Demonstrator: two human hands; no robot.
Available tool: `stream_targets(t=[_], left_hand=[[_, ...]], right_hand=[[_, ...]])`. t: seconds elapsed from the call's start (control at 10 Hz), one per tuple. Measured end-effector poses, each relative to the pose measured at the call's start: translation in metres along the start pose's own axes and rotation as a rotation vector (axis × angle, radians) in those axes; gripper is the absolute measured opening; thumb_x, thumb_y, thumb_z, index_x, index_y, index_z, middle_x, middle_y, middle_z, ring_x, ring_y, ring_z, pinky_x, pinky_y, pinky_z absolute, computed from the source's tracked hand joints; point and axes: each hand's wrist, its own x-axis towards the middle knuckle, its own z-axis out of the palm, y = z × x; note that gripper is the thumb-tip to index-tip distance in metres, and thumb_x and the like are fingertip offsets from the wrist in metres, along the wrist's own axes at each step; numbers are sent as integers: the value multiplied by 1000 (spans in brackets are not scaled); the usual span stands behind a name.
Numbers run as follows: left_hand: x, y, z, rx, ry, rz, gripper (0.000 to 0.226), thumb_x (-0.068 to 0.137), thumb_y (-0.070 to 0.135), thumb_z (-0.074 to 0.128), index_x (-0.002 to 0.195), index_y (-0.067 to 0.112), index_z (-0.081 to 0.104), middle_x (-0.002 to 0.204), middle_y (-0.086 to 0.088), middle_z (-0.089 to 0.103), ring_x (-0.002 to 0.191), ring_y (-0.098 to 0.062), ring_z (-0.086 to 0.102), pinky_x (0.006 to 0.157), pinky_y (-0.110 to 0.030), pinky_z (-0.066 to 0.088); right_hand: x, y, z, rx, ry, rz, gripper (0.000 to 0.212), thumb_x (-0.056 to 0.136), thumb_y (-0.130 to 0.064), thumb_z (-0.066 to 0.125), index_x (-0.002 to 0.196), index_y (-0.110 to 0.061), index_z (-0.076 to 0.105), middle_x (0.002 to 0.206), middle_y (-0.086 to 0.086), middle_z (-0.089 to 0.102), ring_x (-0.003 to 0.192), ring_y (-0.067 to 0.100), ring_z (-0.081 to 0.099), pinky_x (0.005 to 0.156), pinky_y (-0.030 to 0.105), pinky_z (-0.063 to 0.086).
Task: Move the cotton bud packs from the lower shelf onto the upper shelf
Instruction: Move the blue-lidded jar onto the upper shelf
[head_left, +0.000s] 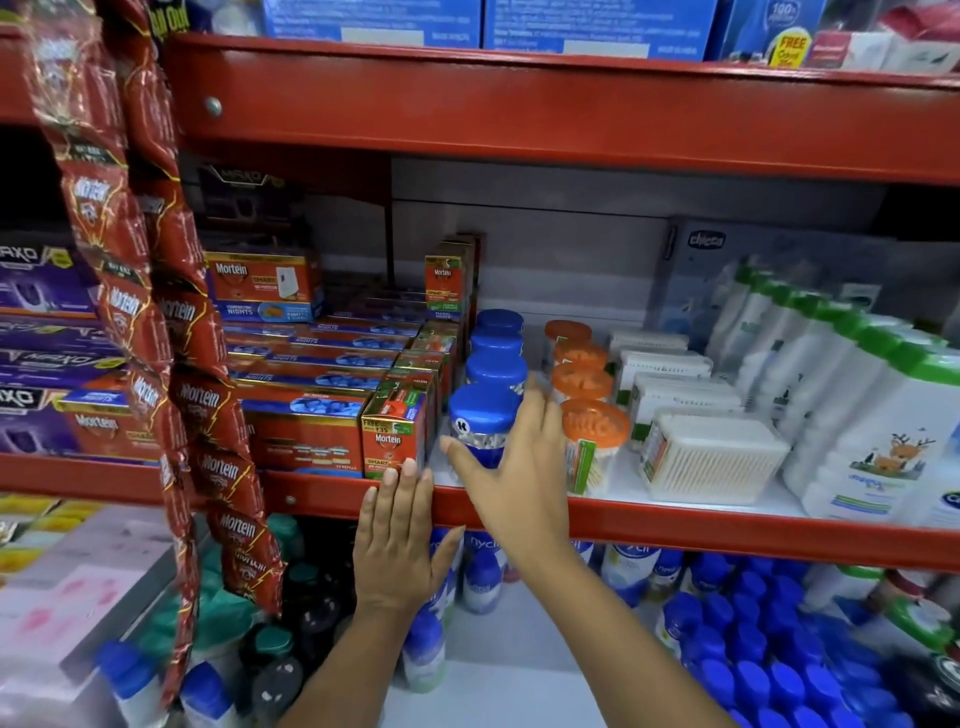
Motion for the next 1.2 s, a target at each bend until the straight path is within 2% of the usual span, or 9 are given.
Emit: stream_targets(t=[0.1, 0.2, 0.3, 0.4, 0.5, 0.6, 0.7, 0.9, 1.2], left_hand=[[1, 1, -1, -6, 8, -3, 67, 103, 50, 24, 155, 11, 9, 164, -5, 3, 151, -20, 6, 123, -37, 7], [0, 0, -2, -12, 3, -5, 67, 103, 50, 25, 155, 11, 8, 164, -4, 2, 151, -20, 6, 123, -37, 7], [0, 1, -3, -16, -5, -8, 67, 103, 50, 24, 155, 11, 7, 164, -4, 1, 151, -20, 5, 123, -36, 6], [1, 1, -2, -18, -9, -5, 67, 103, 50, 23, 155, 12, 7, 164, -3, 0, 151, -19, 4, 123, -36, 5], [1, 0, -2, -17, -10, -4, 67, 103, 50, 23, 155, 12, 7, 164, -3, 0, 151, -19, 4, 123, -36, 5], [1, 0, -2, -11, -10, 1, 67, 103, 51, 23, 155, 12, 6, 164, -3, -1, 151, -19, 3, 123, -36, 4], [1, 0, -2, -11, -6, 1, 67, 103, 51, 22, 155, 12, 6, 164, -4, -1, 151, -20, 3, 123, -36, 4], [1, 0, -2, -12, 9, 0, 67, 103, 50, 23, 155, 12, 8, 164, -3, 1, 151, -19, 4, 123, -36, 6], [2, 1, -3, -2, 7, -1, 67, 103, 50, 23, 155, 12, 7, 164, -3, 0, 151, -19, 4, 123, -36, 5]], right_hand=[[21, -20, -19, -191, -53, -140, 79, 82, -54, 63, 143, -12, 36, 144, 6, 41, 133, 21, 37, 105, 30, 37], [55, -41, -37, -529, -232, -202, 63, 80, -64, 59, 113, -10, 59, 125, 10, 56, 115, 26, 51, 82, 33, 47], [82, -53, -43, -777, -429, -185, 64, 74, -70, 60, 69, -10, 38, 85, 5, 49, 79, 21, 50, 51, 28, 34], [95, -59, -44, -813, -612, -151, 65, 72, -70, 63, 61, -14, 32, 66, 0, 38, 67, 18, 45, 48, 28, 30], [104, -63, -48, -757, -756, -84, 47, 67, -57, 74, 71, -15, 51, 76, 1, 54, 67, 18, 53, 52, 28, 40], [107, -63, -55, -713, -820, -107, 55, 65, -52, 76, 105, -15, 66, 114, 1, 63, 97, 21, 62, 72, 33, 53], [102, -61, -53, -765, -739, -115, 74, 64, -67, 71, 117, -17, 60, 117, 0, 60, 101, 20, 59, 80, 35, 52], [100, -56, -56, -613, -846, -121, 67, 70, -46, 78, 128, -21, 57, 134, -3, 51, 117, 18, 52, 92, 33, 49], [98, -45, -52, -532, -833, -120, 68, 71, -45, 78, 131, -22, 55, 135, -2, 52, 108, 15, 49, 78, 28, 43]])
